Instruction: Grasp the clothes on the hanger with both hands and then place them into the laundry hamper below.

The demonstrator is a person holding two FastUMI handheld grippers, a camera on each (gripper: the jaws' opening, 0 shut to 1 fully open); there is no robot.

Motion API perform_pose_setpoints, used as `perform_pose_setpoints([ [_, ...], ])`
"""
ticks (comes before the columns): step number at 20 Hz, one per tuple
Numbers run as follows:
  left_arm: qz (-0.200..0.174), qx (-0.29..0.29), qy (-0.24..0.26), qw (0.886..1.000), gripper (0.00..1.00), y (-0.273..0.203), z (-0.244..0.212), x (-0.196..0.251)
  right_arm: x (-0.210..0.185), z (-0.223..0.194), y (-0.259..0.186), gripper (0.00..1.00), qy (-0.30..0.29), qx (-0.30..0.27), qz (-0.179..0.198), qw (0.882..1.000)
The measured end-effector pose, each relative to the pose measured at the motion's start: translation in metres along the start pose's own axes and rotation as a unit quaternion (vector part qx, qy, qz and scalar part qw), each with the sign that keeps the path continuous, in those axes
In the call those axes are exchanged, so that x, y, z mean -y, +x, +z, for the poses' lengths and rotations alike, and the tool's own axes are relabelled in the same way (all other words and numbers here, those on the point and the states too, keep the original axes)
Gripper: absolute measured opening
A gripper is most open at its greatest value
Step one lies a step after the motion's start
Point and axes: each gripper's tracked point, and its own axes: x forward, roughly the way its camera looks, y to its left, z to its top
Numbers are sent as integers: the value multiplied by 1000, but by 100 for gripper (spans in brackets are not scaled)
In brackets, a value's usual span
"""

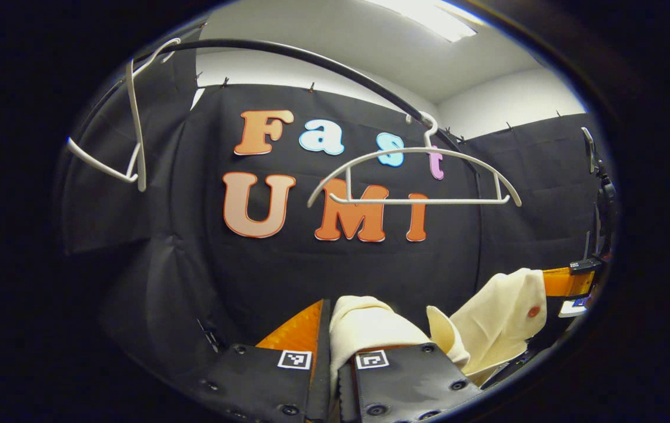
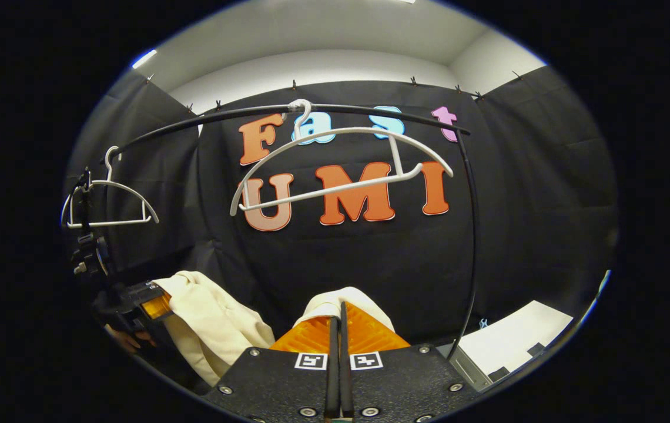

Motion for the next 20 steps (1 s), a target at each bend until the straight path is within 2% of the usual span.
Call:
perform_pose_setpoints([
  [3,-24,-30,-24,999,16,-5,-21,22,-2,-17,4,0,5,-22,-3,1000],
  [4,-28,-41,-26,998,13,-9,-28,27,0,-25,4,0,7,-28,-4,1000],
  [8,-43,-75,-28,996,16,-15,-54,44,-5,-56,1,0,10,-58,-6,998],
  [14,-49,-111,-39,992,16,-24,-78,54,-11,-78,-3,0,13,-89,-6,996],
  [20,-58,-149,-49,986,16,-23,-103,64,-7,-106,-1,0,30,-127,-29,991],
])
